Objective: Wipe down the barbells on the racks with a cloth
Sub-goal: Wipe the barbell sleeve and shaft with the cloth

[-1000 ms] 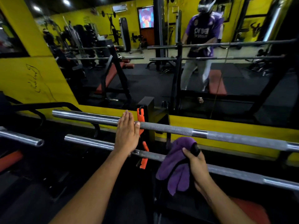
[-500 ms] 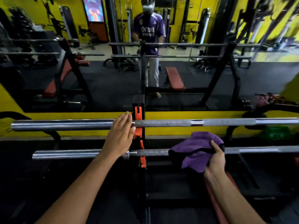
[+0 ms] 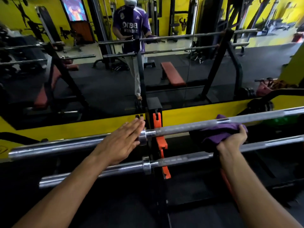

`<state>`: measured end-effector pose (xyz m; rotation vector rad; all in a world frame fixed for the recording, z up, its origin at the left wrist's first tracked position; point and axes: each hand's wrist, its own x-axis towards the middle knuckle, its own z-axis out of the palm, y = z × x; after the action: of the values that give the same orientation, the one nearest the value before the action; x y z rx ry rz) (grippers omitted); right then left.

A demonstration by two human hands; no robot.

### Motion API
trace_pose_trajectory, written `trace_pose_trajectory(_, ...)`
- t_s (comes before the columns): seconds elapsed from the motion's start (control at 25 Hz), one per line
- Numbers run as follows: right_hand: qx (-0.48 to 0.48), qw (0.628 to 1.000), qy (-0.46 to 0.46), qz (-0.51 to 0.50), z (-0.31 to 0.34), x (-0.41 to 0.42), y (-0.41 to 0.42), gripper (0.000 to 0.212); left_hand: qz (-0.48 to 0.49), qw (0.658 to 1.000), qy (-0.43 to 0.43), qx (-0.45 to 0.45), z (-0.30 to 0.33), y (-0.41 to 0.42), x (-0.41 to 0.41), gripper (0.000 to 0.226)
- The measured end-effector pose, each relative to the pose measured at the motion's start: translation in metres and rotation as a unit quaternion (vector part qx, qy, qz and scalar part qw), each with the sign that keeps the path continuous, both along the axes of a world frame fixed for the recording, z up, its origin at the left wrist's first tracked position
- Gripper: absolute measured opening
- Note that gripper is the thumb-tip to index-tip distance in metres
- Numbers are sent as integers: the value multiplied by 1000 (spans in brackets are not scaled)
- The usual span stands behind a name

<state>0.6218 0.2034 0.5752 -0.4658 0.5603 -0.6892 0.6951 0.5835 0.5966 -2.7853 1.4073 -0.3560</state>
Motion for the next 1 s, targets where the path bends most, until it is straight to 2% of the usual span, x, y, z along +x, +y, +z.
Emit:
trace_pose_trajectory(0.08,17,1000,-5,-8,-10,19,12,70,-55,998,-3,39,4,7,17,67)
trace_pose_trajectory(0.2,17,999,-28,31,-19,36,70,62,-92,994,-7,53,5,9,31,67)
trace_pose_trajectory(0.32,23,993,-35,112,-26,45,132,48,-105,994,-5,37,4,8,29,67)
trace_pose_trajectory(0.4,17,991,-1,133,-18,41,142,38,-117,993,-3,31,3,8,29,67)
trace_pose_trajectory(0.44,3,990,16,137,-14,37,139,38,-121,992,-3,31,3,8,31,68)
trace_pose_trajectory(0.48,-6,990,7,139,-14,34,133,47,-120,992,-1,32,3,8,31,68)
trace_pose_trajectory(0.56,3,995,-2,99,-9,26,120,72,-139,990,8,35,3,11,35,67)
trace_pose_trajectory(0.64,-22,999,24,42,1,22,94,80,-157,986,28,44,6,12,41,67)
trace_pose_trajectory(0.84,-3,991,-13,-130,23,13,24,75,-209,974,53,64,15,11,57,68)
trace_pose_trajectory(0.92,3,992,37,-121,8,21,26,68,-210,973,72,61,17,11,55,69)
trace_pose_trajectory(1.0,11,996,43,-74,-2,27,59,59,-208,972,90,67,19,12,52,69)
